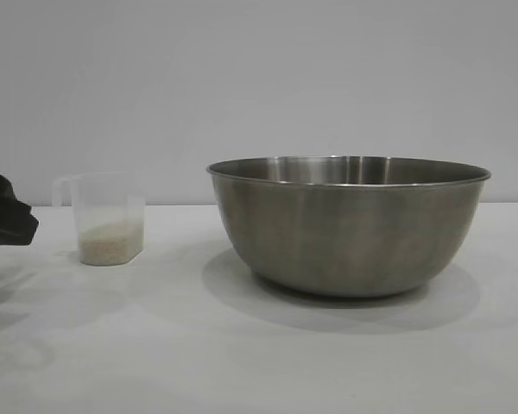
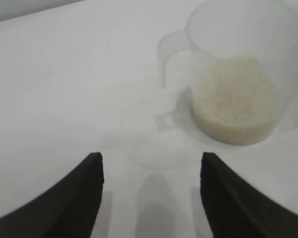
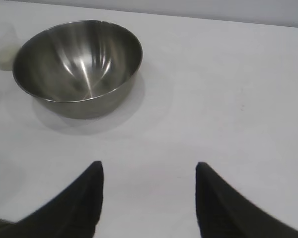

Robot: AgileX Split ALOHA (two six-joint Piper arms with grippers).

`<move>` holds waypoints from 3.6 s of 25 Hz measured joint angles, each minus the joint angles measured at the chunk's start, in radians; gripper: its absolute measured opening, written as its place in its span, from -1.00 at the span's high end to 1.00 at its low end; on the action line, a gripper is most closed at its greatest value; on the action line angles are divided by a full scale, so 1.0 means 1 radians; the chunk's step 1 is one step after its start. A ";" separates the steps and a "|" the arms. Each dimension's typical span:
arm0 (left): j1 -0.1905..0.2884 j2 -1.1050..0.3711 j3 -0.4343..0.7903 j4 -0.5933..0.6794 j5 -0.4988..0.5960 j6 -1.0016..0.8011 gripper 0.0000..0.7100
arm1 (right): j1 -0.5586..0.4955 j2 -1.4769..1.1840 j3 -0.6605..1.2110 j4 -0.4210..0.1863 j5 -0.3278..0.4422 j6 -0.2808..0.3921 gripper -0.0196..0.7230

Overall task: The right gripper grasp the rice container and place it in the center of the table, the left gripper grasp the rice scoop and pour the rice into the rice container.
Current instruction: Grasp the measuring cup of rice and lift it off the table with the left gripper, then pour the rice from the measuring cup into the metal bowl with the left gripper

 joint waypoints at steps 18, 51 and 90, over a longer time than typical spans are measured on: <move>0.000 0.099 -0.128 -0.027 -0.001 -0.003 0.03 | 0.000 0.000 0.000 0.000 0.000 0.000 -0.10; 0.000 0.160 -0.274 -0.050 -0.002 -0.003 0.78 | 0.000 0.000 0.000 0.000 0.000 0.000 -0.10; -0.104 -0.179 -0.579 0.910 0.220 0.803 1.00 | 0.000 0.000 0.000 0.000 0.000 0.000 -0.10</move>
